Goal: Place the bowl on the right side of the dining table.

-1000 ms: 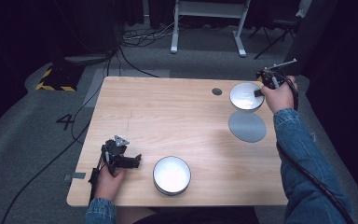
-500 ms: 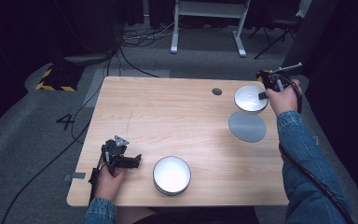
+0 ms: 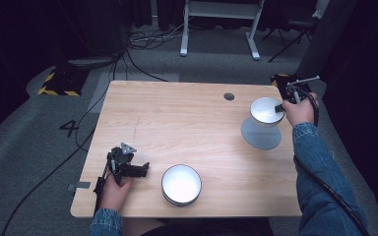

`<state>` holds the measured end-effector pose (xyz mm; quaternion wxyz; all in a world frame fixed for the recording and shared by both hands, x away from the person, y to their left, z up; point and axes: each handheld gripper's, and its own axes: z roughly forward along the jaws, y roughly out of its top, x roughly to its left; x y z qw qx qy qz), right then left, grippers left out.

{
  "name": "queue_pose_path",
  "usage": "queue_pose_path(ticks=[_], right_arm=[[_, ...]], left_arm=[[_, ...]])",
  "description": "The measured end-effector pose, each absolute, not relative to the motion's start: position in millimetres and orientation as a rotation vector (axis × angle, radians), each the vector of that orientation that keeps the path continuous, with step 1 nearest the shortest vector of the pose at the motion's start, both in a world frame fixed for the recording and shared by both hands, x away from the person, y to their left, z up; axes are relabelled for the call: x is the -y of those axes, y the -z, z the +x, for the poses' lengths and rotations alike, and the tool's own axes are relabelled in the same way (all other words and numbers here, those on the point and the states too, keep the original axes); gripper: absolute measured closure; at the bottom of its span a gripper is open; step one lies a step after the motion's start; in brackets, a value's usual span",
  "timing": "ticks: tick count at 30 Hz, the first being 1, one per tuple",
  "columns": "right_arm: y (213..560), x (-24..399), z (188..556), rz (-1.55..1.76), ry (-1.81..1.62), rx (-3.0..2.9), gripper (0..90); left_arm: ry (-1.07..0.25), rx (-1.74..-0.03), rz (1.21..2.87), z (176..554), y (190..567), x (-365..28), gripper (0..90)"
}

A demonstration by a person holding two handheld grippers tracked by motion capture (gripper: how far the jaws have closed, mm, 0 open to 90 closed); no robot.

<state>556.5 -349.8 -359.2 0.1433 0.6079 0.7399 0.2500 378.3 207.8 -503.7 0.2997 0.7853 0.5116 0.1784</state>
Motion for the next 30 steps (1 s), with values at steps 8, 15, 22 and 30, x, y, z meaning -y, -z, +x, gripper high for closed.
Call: queue_pose_path(ticks=[8, 15, 22, 30], right_arm=[[382.3, 355.0, 556.8, 1.797, -0.716, -2.137, 82.5], [396.6, 357.1, 558.0, 1.825, -0.717, -2.135, 82.4], [410.0, 360.5, 558.6, 1.864, -0.720, -2.106, 82.4], [423.8, 364.4, 559.6, 1.886, -0.729, -2.093, 82.3]], left_arm=[[-0.473, -1.356, 2.082, 378.3, 503.9, -207.9, 0.2], [-0.473, -1.358, 2.085, 378.3, 503.7, -207.9, 0.2], [-0.473, -1.356, 2.083, 378.3, 503.9, -207.9, 0.2], [-0.473, -1.357, 2.083, 378.3, 503.9, -207.9, 0.2]])
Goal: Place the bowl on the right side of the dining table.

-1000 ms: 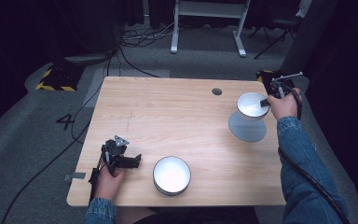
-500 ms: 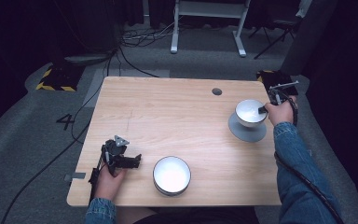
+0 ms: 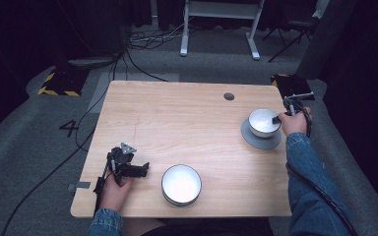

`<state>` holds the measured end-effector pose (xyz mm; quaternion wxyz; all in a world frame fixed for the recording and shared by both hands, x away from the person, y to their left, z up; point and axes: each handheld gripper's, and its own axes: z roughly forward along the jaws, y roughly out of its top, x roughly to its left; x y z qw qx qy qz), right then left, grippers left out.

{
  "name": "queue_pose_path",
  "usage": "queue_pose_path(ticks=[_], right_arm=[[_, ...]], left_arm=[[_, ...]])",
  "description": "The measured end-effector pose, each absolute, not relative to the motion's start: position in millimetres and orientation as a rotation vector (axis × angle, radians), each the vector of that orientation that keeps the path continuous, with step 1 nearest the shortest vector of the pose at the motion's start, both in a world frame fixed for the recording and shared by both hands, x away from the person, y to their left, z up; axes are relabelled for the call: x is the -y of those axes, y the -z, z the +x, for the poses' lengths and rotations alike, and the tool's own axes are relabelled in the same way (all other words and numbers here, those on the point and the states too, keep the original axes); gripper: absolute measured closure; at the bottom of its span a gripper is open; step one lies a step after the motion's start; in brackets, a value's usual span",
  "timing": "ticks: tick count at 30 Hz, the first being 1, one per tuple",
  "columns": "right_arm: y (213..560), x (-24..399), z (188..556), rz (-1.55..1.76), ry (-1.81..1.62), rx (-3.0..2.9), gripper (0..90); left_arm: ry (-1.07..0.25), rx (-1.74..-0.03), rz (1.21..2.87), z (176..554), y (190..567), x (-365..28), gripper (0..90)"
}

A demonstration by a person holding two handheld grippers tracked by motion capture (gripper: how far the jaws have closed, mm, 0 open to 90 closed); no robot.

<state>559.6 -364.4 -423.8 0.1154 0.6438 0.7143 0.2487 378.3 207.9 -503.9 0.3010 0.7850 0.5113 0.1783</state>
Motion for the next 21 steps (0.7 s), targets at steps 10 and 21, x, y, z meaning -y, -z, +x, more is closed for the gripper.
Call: queue_pose_path(ticks=[10, 21], right_arm=[[437.1, 371.1, 564.2, 1.919, -0.778, -2.063, 82.2], [441.4, 375.8, 565.0, 1.924, -0.782, -2.070, 82.2]], left_arm=[[-0.473, -1.357, 2.083, 378.3, 503.9, -207.8, 0.2], [-0.474, -1.357, 2.082, 378.3, 503.9, -207.8, 0.2]])
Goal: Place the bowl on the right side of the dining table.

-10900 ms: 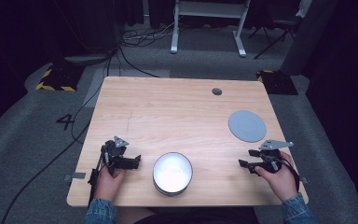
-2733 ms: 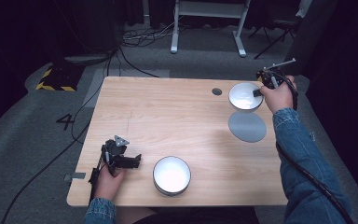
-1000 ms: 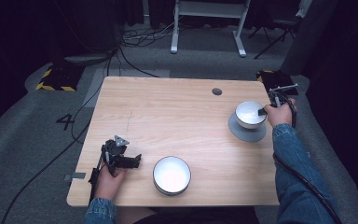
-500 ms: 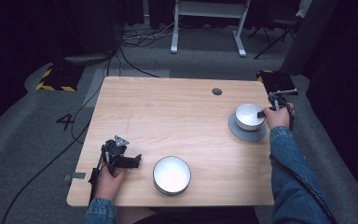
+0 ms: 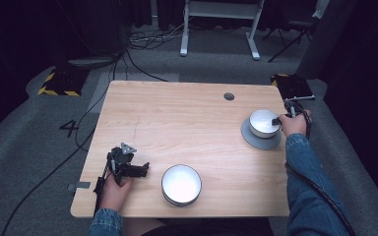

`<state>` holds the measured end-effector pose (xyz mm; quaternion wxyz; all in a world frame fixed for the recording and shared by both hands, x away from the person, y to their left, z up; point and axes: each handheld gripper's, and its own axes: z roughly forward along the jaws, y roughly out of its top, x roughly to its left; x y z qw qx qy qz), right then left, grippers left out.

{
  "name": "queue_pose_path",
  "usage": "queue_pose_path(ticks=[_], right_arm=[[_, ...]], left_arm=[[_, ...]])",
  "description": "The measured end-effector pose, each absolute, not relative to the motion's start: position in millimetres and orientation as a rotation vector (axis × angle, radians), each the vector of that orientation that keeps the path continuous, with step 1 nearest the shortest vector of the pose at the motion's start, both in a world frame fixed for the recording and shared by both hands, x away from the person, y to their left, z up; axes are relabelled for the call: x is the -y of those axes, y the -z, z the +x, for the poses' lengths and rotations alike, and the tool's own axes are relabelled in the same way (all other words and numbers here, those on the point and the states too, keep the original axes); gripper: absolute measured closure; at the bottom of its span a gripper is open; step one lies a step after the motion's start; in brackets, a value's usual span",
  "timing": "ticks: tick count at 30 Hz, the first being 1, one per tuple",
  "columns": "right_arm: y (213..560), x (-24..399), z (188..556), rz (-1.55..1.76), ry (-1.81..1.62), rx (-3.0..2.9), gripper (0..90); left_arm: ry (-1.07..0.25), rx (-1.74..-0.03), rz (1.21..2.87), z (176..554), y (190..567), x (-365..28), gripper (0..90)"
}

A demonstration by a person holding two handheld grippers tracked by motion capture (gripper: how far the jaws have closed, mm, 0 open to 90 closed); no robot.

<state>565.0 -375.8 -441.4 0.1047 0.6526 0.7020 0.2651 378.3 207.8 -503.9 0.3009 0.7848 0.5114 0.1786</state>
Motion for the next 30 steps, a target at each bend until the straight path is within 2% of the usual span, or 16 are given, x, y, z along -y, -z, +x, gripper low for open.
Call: queue_pose_path(ticks=[6, 9, 10, 13, 15, 23, 30], right_arm=[[440.5, 378.3, 562.3, 1.919, -0.774, -2.062, 75.1], [433.4, 374.8, 562.5, 1.864, -0.759, -2.064, 64.8], [433.4, 374.8, 562.5, 1.864, -0.759, -2.064, 64.8], [425.3, 373.2, 562.6, 1.814, -0.754, -2.052, 54.8], [421.4, 373.8, 562.0, 1.797, -0.752, -2.046, 51.8], [403.3, 365.5, 556.1, 1.673, -0.778, -2.086, 43.8], [388.6, 351.0, 547.7, 1.591, -0.803, -2.122, 41.5]], left_arm=[[-0.475, -1.357, 2.082, 378.3, 504.0, -207.8, 0.2], [-0.473, -1.357, 2.083, 378.3, 503.9, -207.8, 0.2], [-0.473, -1.357, 2.083, 378.3, 503.9, -207.8, 0.2], [-0.474, -1.357, 2.083, 378.3, 503.9, -207.8, 0.2], [-0.474, -1.357, 2.083, 378.3, 503.9, -207.8, 0.2], [-0.474, -1.357, 2.082, 378.3, 503.9, -207.8, 0.2], [-0.474, -1.357, 2.083, 378.3, 503.9, -207.9, 0.2]])
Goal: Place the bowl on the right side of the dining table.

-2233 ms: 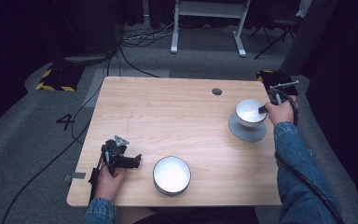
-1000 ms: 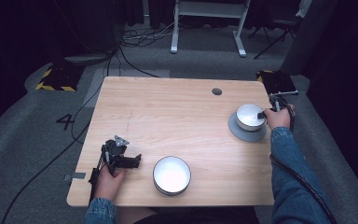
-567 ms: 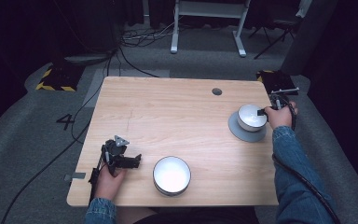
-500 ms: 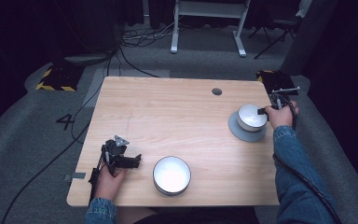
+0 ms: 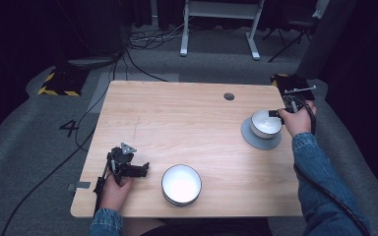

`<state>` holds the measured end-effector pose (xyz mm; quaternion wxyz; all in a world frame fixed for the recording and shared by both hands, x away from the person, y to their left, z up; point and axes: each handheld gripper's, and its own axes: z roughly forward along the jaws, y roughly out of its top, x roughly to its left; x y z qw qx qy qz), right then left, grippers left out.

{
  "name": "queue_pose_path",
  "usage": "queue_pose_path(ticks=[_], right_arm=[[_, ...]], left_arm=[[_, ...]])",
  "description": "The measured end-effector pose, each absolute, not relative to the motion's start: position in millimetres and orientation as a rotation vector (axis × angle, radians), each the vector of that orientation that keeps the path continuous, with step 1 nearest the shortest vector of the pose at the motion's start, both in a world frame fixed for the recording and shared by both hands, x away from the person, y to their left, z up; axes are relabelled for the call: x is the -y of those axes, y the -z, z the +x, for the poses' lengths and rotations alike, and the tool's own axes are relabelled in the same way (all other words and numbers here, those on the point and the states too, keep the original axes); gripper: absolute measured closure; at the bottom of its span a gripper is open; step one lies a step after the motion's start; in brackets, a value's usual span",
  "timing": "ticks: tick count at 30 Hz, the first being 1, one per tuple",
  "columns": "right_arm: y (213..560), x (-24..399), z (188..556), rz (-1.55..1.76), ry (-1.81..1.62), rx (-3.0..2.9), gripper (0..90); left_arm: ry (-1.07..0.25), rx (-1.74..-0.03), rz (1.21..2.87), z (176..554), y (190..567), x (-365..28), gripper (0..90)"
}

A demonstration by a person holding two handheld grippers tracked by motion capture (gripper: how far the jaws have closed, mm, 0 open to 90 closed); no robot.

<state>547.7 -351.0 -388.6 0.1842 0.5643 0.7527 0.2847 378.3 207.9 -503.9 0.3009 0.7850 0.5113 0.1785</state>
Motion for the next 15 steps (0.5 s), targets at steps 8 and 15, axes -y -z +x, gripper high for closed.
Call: queue_pose_path(ticks=[8, 15], right_arm=[[377.1, 334.2, 527.9, 1.494, -0.836, -2.167, 40.6], [360.2, 318.1, 507.5, 1.410, -0.846, -2.257, 38.8]], left_arm=[[-0.473, -1.357, 2.083, 378.3, 503.9, -207.8, 0.2], [-0.474, -1.357, 2.082, 378.3, 503.9, -207.8, 0.2]])
